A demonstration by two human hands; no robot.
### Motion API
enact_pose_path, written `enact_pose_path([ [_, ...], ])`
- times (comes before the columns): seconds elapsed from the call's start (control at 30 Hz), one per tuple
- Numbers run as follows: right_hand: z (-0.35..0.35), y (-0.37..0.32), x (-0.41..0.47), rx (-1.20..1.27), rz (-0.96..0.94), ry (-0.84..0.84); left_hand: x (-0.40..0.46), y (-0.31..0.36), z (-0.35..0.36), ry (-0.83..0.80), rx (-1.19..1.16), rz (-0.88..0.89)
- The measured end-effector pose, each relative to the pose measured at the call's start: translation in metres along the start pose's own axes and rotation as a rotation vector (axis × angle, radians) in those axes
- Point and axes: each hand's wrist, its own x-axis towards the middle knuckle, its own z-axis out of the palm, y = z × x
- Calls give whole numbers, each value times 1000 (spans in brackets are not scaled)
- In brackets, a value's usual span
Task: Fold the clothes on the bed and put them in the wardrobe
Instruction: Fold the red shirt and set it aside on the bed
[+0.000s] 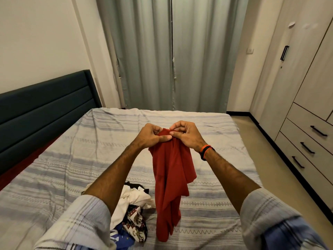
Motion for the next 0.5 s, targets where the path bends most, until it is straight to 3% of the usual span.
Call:
enact_pose_path([
  [0.23, -2, 4, 0, -63, 6, 2, -2, 6, 3, 137, 88, 128],
  [0.5, -2, 19, -5, -111, 111, -101, -2, 14, -10, 186, 243, 161],
])
